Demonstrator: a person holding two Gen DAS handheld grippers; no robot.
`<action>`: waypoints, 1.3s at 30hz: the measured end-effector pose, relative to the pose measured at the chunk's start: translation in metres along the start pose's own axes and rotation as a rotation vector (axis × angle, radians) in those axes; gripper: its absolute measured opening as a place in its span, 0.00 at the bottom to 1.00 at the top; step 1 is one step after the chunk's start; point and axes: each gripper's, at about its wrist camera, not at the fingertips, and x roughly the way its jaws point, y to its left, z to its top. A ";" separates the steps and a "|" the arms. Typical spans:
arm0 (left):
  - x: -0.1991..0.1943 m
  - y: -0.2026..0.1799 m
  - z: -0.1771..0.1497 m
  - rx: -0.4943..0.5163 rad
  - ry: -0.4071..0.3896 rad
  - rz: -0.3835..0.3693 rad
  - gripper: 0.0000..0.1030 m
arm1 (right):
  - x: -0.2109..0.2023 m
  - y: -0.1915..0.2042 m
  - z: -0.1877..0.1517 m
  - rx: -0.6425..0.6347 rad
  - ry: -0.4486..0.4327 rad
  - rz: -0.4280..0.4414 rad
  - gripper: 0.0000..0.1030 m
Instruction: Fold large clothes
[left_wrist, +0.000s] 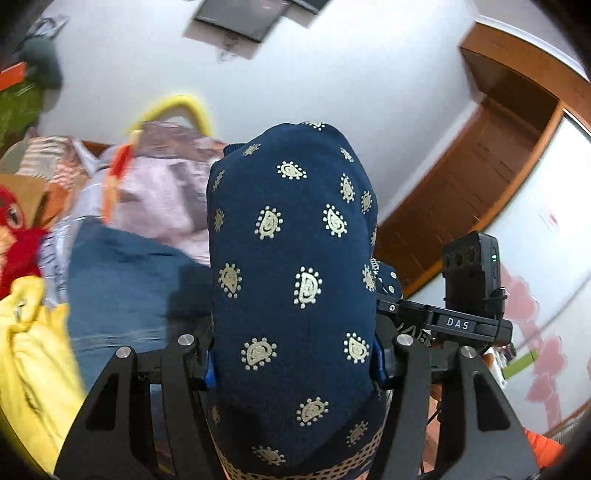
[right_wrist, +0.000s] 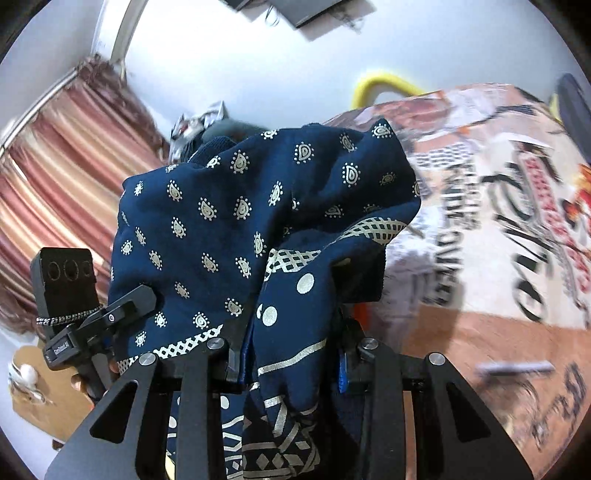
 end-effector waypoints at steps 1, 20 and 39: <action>0.001 0.015 0.002 -0.014 -0.002 0.016 0.58 | 0.020 0.003 0.005 -0.008 0.013 0.002 0.29; 0.034 0.157 -0.041 -0.185 0.099 0.284 0.71 | 0.128 -0.018 -0.013 0.036 0.208 -0.148 0.39; -0.028 0.083 -0.136 -0.053 0.098 0.494 0.85 | 0.069 0.016 -0.104 -0.216 0.234 -0.385 0.60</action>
